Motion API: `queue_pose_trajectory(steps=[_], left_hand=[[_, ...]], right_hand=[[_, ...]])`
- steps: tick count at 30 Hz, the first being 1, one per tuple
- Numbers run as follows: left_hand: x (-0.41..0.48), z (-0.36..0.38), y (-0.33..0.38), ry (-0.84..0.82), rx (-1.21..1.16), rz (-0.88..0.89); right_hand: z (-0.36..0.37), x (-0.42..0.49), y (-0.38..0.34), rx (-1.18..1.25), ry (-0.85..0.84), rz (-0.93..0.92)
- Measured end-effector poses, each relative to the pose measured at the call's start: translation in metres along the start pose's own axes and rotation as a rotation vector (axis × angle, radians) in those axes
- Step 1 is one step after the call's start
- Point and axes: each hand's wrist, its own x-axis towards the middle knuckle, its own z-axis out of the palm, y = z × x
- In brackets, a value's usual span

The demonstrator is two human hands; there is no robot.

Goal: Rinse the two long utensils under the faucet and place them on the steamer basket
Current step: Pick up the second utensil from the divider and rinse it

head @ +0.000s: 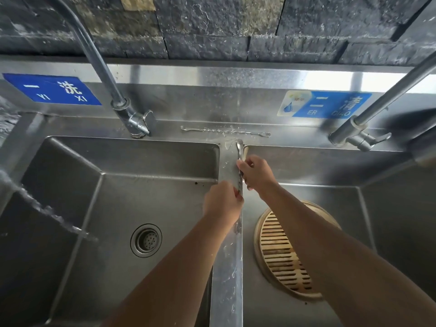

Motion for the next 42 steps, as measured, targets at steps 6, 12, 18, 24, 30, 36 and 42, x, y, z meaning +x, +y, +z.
queue_pose_trajectory(steps=[6,12,18,24,30,36,42], left_hand=[[0.002,-0.002,-0.001,0.030,-0.011,-0.005],[0.001,-0.003,-0.003,0.014,-0.039,-0.007],[0.001,-0.005,-0.003,-0.014,-0.052,-0.019],[-0.004,-0.009,-0.005,-0.033,-0.181,-0.057],[0.004,-0.021,-0.015,-0.028,-0.507,-0.157],[0.057,-0.047,-0.023,0.329,-0.390,-0.071],[0.092,-0.072,-0.043,0.352,0.374,0.146]], right_hand=[[0.002,0.003,0.003,0.023,0.005,0.015],[0.002,0.006,0.004,0.029,-0.009,0.019],[-0.003,0.006,0.006,0.123,-0.016,0.031],[-0.013,0.005,0.000,0.153,0.026,0.034],[-0.025,0.022,-0.044,-0.183,0.112,-0.179],[-0.009,0.040,-0.087,-0.557,0.064,-0.443],[0.007,0.055,-0.105,-0.975,0.069,-0.666]])
